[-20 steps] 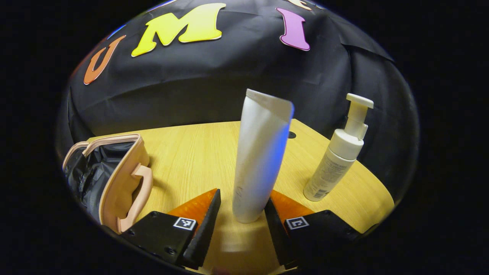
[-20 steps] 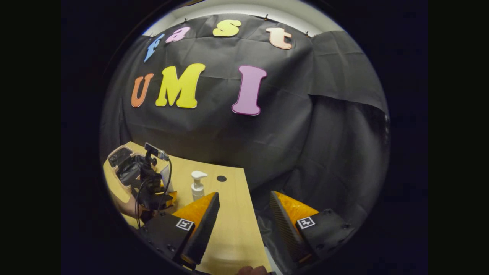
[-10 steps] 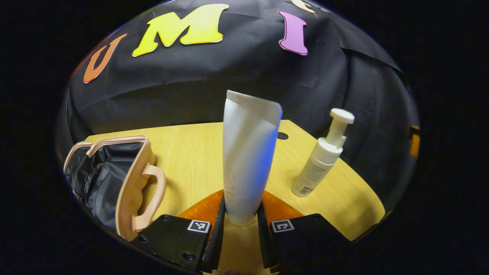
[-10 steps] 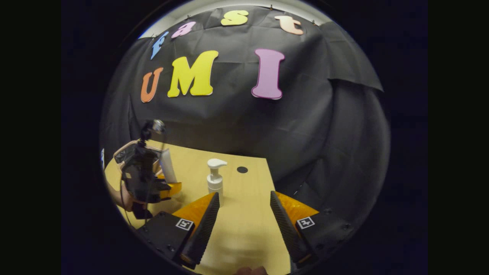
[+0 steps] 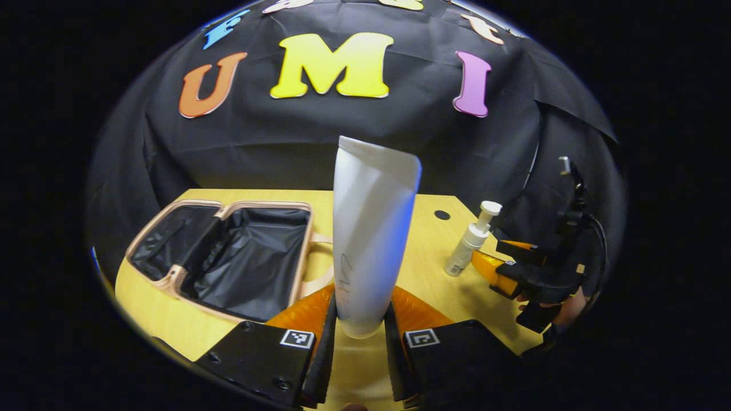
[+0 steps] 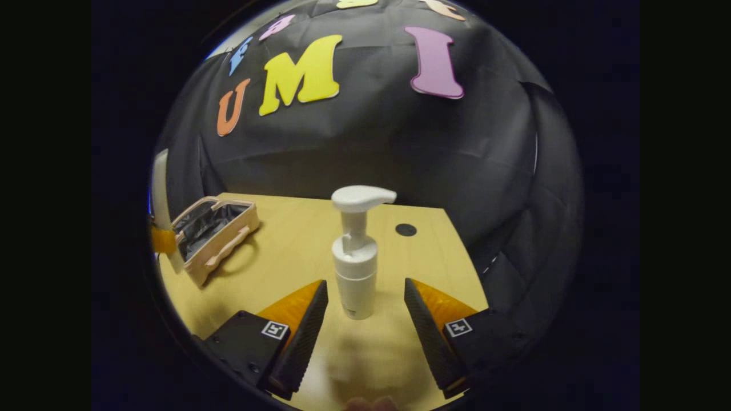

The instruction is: First open the suitcase, pack the skin care products into it, and then close the suitcase.

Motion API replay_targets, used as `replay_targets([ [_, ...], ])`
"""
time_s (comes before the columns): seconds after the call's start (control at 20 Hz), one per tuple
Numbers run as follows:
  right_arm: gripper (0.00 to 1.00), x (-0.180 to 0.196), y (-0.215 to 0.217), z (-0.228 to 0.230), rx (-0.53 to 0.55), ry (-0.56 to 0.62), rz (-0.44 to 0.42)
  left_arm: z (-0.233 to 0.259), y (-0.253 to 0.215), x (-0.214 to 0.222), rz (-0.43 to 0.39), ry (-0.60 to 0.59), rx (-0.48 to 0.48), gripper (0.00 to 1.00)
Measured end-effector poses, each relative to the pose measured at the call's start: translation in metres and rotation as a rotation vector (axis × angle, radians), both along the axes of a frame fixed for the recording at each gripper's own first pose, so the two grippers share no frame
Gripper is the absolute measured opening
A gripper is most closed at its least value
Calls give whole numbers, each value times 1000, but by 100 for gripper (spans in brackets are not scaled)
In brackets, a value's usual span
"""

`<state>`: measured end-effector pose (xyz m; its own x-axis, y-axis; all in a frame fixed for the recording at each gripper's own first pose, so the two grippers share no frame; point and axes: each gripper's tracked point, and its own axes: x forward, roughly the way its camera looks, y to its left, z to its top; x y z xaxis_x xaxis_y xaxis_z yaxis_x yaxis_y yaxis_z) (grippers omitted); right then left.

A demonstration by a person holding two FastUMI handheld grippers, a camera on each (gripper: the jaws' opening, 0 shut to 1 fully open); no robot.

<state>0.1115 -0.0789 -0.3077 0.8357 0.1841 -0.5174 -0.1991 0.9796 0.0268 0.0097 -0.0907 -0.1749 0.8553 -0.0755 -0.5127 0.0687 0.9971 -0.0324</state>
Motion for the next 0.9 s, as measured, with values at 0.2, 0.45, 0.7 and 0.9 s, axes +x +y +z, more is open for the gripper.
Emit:
replay_targets([
  [0.2, 79, 22, 9, -20, -22, 17, 8, 9, 35, -17, 89, 5, 20, 44],
  [0.45, 61, 34, 9, -33, -51, 40, 3, 15, 78, -27, 152, 3, 21, 44],
  [0.7, 48, 31, 11, -11, -26, 48, -45, 20, 124, -14, 115, 0, 12, 43],
  [0.9, 49, 4, 21, 45, 16, 17, -62, 23, 159, 13, 23, 3, -8, 43],
])
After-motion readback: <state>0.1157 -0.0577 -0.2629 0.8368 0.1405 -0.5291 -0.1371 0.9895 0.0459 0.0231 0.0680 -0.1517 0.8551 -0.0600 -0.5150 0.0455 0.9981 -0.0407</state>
